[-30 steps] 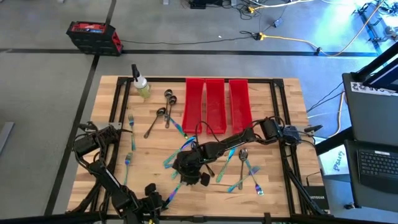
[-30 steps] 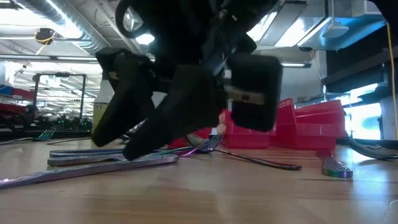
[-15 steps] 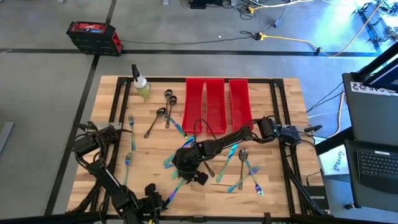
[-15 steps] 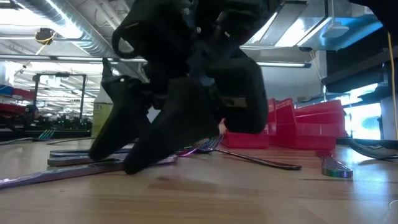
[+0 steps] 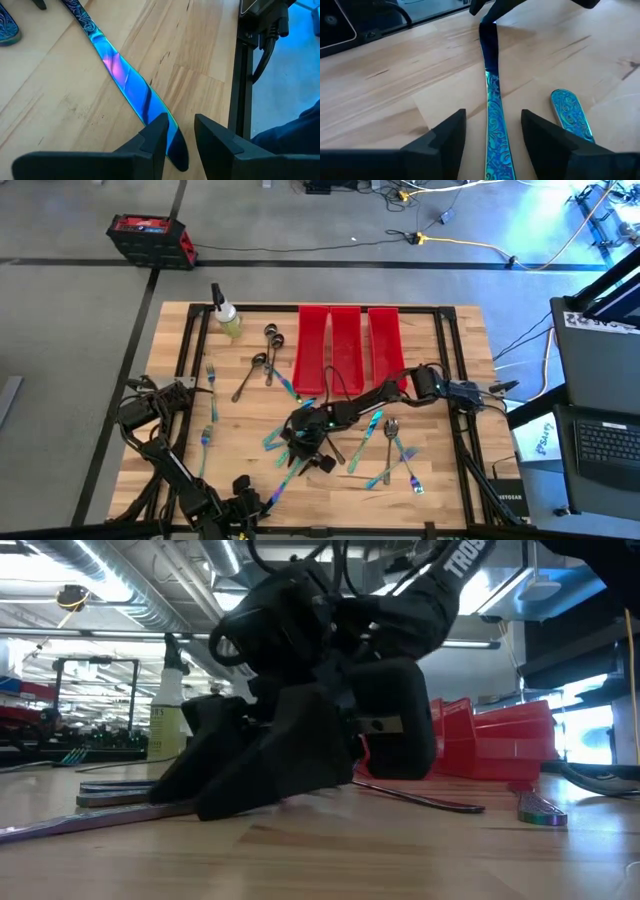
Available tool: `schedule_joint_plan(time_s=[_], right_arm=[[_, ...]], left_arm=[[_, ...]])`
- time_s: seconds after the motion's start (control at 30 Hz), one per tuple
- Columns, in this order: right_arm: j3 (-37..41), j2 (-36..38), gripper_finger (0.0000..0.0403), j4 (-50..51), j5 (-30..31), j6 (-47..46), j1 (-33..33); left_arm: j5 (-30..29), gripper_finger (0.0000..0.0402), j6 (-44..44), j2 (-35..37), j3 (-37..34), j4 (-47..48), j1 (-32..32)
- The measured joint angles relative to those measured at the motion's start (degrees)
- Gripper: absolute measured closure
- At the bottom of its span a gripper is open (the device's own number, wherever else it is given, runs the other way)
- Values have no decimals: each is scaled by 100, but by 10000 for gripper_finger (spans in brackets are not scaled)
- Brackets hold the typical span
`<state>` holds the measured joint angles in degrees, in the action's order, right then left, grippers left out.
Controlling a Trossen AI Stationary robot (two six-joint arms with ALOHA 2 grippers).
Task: Sort silverware
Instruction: Put the blue knife into the right red silverware bin
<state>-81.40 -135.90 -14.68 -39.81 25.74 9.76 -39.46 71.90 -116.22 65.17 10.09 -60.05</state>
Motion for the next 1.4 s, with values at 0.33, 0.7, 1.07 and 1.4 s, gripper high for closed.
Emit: schedule_joint_plan(time_s=[0.33,0.7,1.07,1.4], right_arm=[[475,26,231,-580,203,-69,83],[789,15,264,-1225,254,-413,76],[783,-184,328,-1301,134,-433,72],[802,-225,363,-1555,177,-590,105]], left_arm=[[9,316,12,-1,0,7,-7],[9,316,-5,-2,0,7,-7],[13,316,-8,-2,0,4,-9],[15,316,-2,-2,0,7,-11]])
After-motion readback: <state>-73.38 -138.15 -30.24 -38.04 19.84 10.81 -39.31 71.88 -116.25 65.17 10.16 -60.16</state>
